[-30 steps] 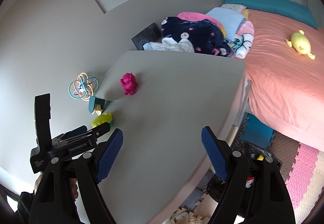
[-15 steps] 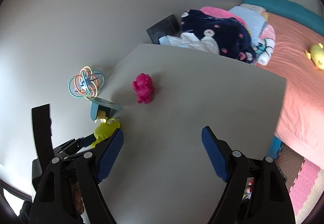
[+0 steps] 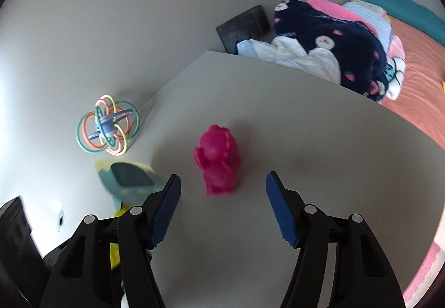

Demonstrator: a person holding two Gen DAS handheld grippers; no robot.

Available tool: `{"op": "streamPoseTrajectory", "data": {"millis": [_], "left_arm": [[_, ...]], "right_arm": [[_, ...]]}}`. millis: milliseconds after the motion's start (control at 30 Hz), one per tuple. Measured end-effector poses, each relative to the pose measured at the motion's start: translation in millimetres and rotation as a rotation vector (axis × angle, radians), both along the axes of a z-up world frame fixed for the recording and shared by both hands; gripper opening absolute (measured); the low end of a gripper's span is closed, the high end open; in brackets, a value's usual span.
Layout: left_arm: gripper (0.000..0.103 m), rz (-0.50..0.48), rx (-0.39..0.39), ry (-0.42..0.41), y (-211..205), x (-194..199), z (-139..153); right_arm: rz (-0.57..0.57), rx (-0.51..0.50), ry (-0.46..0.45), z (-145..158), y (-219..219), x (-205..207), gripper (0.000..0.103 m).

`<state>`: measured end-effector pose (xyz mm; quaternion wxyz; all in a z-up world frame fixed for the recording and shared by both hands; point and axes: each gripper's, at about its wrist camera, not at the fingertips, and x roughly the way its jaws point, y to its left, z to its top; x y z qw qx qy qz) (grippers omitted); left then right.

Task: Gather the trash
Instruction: 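Grasp the yellow-green frog with the left tool while the right tool grasps the pink figure, then carry frog and pink figure to the trash bag and open both tools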

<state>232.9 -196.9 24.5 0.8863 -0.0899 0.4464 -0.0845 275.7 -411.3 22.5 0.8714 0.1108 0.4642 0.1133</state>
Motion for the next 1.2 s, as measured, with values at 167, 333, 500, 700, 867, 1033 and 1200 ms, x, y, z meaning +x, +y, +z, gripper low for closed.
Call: {"op": "streamPoseTrajectory", "data": {"millis": [167, 333, 500, 700, 867, 1033, 1200], "left_arm": [[0.059, -0.029, -0.012, 0.009, -4.0, 0.5, -3.8], [0.059, -0.046, -0.014, 0.017, -4.7, 0.4, -6.0], [0.059, -0.044, -0.018, 0.022, -3.4, -0.8, -6.5], [0.059, -0.063, -0.012, 0.000, -10.3, -7.9, 4.7], [0.059, -0.094, -0.005, -0.021, -25.5, -14.1, 14.6], [0.059, -0.139, 0.002, -0.042, -44.8, -21.7, 26.9], [0.059, -0.211, 0.014, -0.068, -71.6, -32.7, 43.0]], "right_arm": [[0.019, -0.062, 0.016, -9.5, 16.8, 25.1, 0.061], [0.028, -0.106, 0.046, -18.8, 21.8, 35.9, 0.055], [0.029, -0.123, 0.050, -17.6, 18.6, 31.4, 0.041], [0.019, -0.102, 0.032, -2.6, 2.3, -0.5, 0.041], [0.002, -0.085, 0.003, 16.6, -16.2, -33.2, 0.041], [-0.029, -0.064, -0.021, 36.2, -37.8, -69.1, 0.041], [-0.081, -0.054, -0.037, 53.8, -63.8, -111.2, 0.041]]}}
